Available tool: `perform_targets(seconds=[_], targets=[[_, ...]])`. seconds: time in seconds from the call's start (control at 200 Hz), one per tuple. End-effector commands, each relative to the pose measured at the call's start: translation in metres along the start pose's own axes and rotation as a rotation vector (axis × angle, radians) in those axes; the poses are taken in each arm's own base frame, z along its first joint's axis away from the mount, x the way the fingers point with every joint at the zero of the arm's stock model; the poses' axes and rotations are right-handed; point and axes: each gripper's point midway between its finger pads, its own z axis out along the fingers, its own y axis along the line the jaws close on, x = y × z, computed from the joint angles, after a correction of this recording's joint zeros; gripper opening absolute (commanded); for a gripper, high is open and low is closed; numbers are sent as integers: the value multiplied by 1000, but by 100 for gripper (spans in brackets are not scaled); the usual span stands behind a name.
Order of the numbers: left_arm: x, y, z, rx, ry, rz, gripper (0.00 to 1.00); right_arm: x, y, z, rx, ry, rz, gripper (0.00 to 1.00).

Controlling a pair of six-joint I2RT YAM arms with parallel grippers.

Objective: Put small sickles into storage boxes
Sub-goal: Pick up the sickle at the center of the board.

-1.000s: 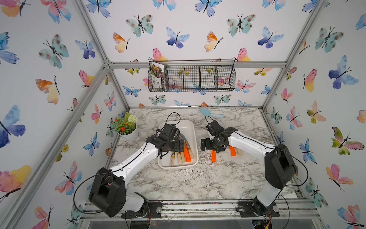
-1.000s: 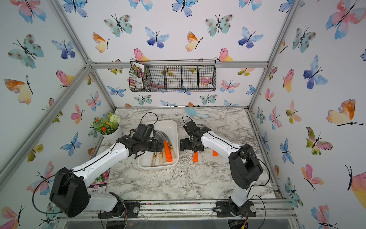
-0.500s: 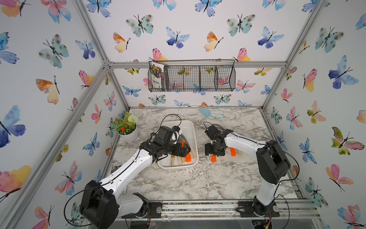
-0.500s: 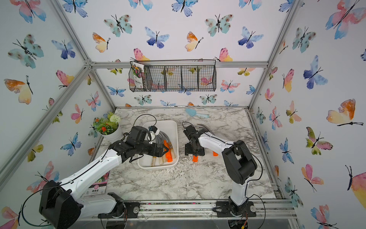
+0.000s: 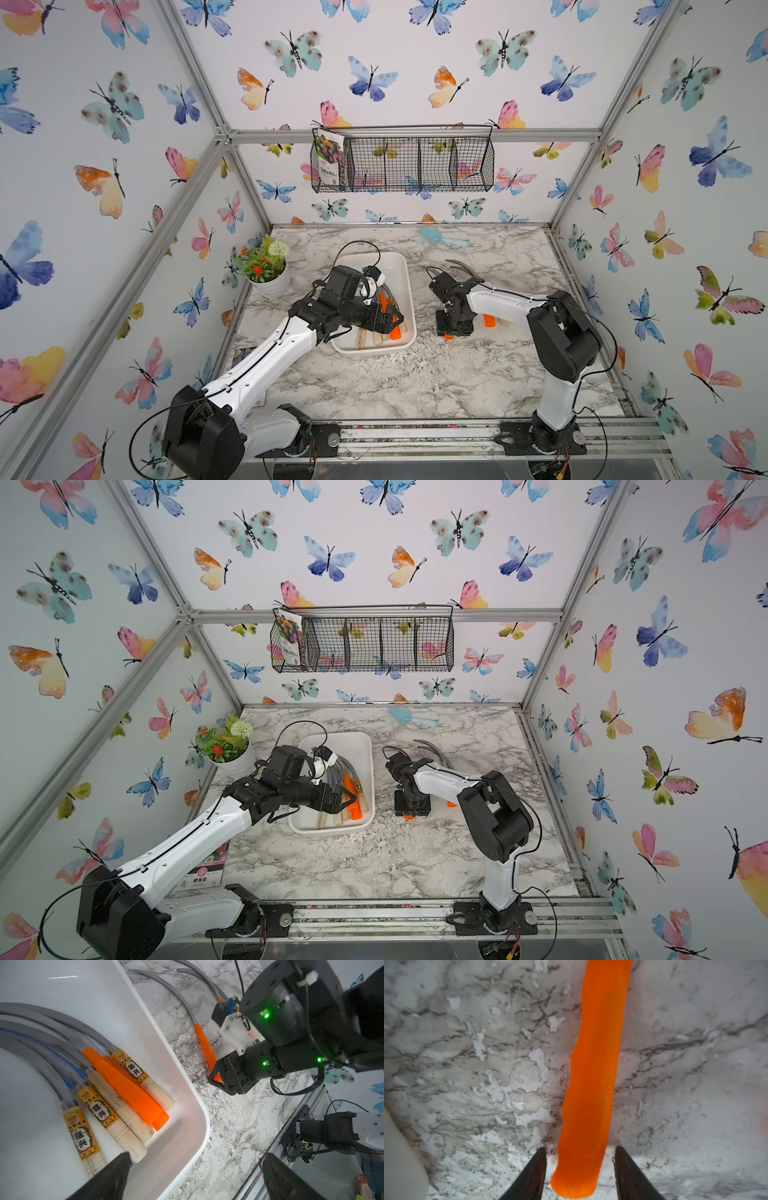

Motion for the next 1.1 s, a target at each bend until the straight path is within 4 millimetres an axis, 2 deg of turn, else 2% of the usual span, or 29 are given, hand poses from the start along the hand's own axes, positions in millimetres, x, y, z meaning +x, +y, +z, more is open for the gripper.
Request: perform_targets(seconds=[0.0,0.105,0.275,0.385,1.096], targets=[[4,-6,-2,30,6,14,98,10,-5,21,24,39,-11,46],[3,-7,-1,35,7,11,98,11,-5,22,24,40,-15,39],[1,-7,1,40,5,6,98,11,-6,19,26,36,-28,20],[-1,-8,3,43,3,2,98,9,-7,13,32,28,-35,16],[-16,-10,6,45,-15,-11,98,-4,-29,-43,78,-54,-45,15]])
